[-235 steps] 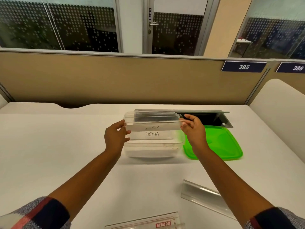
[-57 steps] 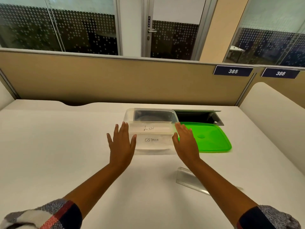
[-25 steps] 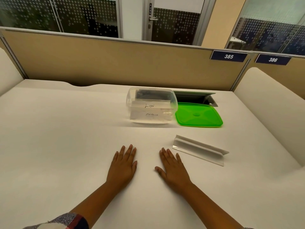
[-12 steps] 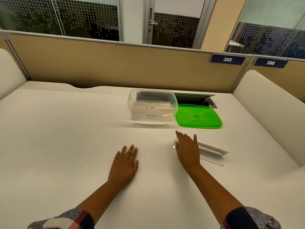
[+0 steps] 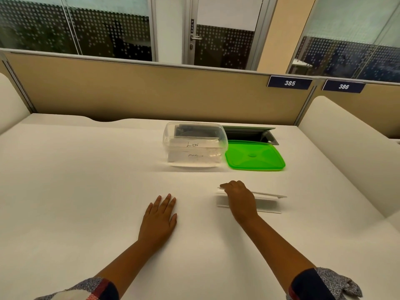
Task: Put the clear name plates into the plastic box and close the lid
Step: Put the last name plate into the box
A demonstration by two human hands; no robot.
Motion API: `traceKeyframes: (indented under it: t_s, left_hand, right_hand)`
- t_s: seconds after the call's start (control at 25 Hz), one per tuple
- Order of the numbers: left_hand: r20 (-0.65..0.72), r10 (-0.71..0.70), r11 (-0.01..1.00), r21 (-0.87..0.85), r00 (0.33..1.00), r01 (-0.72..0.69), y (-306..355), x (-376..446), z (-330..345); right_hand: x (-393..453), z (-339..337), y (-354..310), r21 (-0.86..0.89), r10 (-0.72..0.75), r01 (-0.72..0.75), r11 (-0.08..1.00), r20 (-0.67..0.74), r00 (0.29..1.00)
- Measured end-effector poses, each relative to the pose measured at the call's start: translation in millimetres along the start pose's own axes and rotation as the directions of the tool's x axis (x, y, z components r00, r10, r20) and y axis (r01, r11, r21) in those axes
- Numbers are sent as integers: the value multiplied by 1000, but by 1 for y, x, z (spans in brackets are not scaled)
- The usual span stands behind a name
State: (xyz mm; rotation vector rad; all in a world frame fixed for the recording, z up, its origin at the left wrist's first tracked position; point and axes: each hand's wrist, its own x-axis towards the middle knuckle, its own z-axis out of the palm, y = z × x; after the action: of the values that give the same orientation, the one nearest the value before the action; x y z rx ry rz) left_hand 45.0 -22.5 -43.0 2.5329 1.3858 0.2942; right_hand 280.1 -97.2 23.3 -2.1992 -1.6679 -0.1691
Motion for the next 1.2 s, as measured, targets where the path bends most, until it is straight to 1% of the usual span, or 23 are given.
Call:
traceKeyframes:
  t_s: [0.12, 0.16, 0.2, 0.24, 0.28, 0.32, 0.36, 0.44, 0.64, 0.72, 0.8, 0.92, 0.96, 1.12, 1.2]
  left_hand:
    - [39, -19, 997, -69, 999, 22, 0, 4, -4]
    - [77, -43, 987, -149, 996, 54, 2, 8, -8]
    - [120, -88, 952, -281, 989, 119, 6, 13, -15]
    - [151, -140, 881, -433, 979, 193, 12, 17, -24]
    - [172, -186, 779, -574, 967, 252, 17, 19, -32]
    - [175, -219, 686, -672, 960, 279, 23, 21, -39]
    - [172, -245, 620, -729, 954, 290, 28, 21, -45]
    - [191, -269, 545, -778, 944, 313, 35, 20, -51]
    - [262, -326, 420, -820, 908, 388, 49, 21, -49]
    - [268, -356, 421, -809, 895, 410, 53, 22, -47]
    - [273, -392, 460, -769, 879, 444, 56, 24, -44]
    - [233, -424, 602, -650, 875, 465, 62, 27, -39]
    - [230, -424, 622, -629, 876, 467, 64, 28, -37]
    - [269, -425, 645, -581, 865, 497, 66, 35, -34]
    - [267, -423, 630, -600, 866, 493, 67, 36, -36]
  right_hand:
    - [-6, -7, -20, -50, -153, 148, 988, -117, 981]
    - [-8, -8, -27, -84, -210, 199, 976, -146, 967]
    - [-10, -9, -35, -116, -258, 241, 964, -159, 953]
    - [-11, -8, -41, -145, -301, 278, 950, -173, 938]
    - [-12, -6, -47, -166, -333, 305, 938, -183, 925]
    - [-14, -4, -51, -179, -354, 323, 929, -188, 916]
    - [-16, -1, -56, -192, -371, 336, 922, -195, 908]
    - [-22, 7, -63, -205, -409, 367, 907, -228, 883]
    - [-35, 20, -68, -178, -476, 442, 879, -282, 833]
    - [-34, 18, -62, -177, -490, 457, 872, -294, 821]
    - [-32, 16, -55, -172, -513, 484, 858, -304, 803]
    - [-32, 16, -47, -155, -550, 528, 835, -282, 786]
    - [-33, 16, -45, -151, -560, 540, 828, -275, 782]
    - [-34, 16, -36, -135, -597, 585, 800, -277, 753]
    - [-34, 16, -35, -117, -593, 588, 800, -302, 746]
